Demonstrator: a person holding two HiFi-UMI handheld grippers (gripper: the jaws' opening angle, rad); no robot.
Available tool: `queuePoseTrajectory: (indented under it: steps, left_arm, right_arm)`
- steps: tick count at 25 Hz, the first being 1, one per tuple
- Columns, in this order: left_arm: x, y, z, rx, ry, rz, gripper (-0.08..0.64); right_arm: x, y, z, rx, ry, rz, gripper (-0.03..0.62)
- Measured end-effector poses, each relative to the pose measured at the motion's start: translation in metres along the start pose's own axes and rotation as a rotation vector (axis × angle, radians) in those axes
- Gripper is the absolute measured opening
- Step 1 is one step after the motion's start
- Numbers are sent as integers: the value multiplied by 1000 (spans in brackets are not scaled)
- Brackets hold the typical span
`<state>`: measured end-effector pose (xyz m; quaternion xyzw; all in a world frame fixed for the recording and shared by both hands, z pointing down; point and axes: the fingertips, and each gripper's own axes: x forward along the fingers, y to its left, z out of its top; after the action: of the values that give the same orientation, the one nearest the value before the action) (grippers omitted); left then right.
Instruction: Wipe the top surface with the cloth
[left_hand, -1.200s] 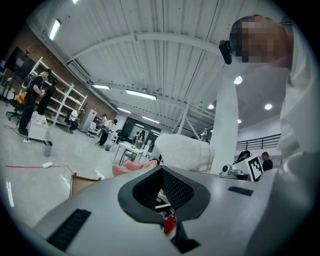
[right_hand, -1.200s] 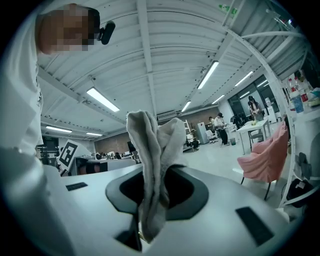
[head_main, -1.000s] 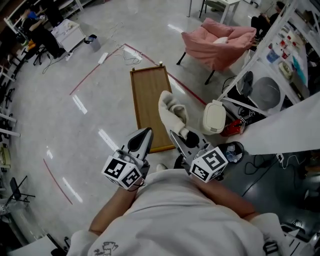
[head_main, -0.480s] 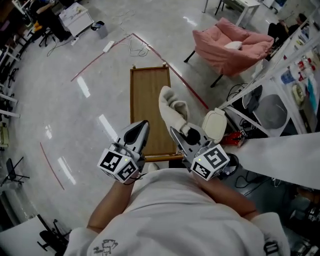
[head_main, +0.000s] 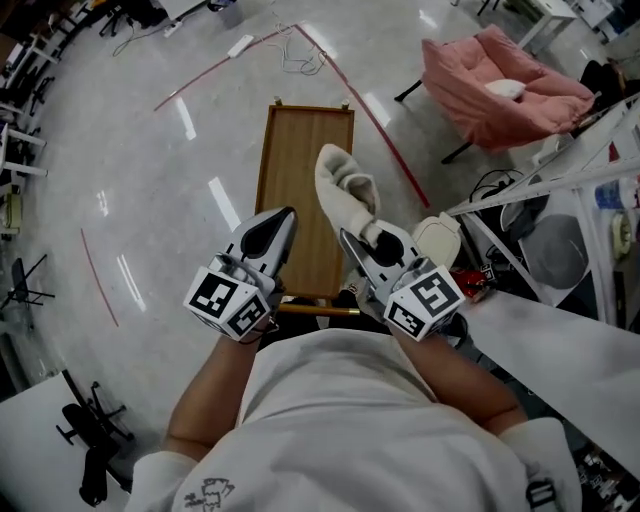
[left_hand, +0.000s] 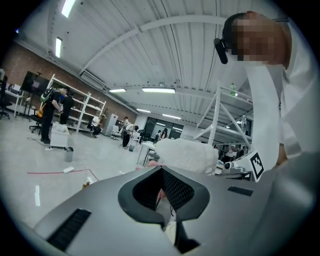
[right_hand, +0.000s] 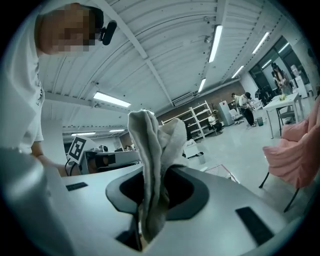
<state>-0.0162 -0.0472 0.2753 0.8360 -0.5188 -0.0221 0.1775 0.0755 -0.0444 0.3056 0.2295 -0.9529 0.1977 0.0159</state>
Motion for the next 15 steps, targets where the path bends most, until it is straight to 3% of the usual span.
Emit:
queuePoseTrajectory:
  steps: [15]
  left_arm:
    - [39, 79, -34, -38, 64, 12, 8]
  right_arm:
    - [82, -86, -31, -151, 205, 54, 83]
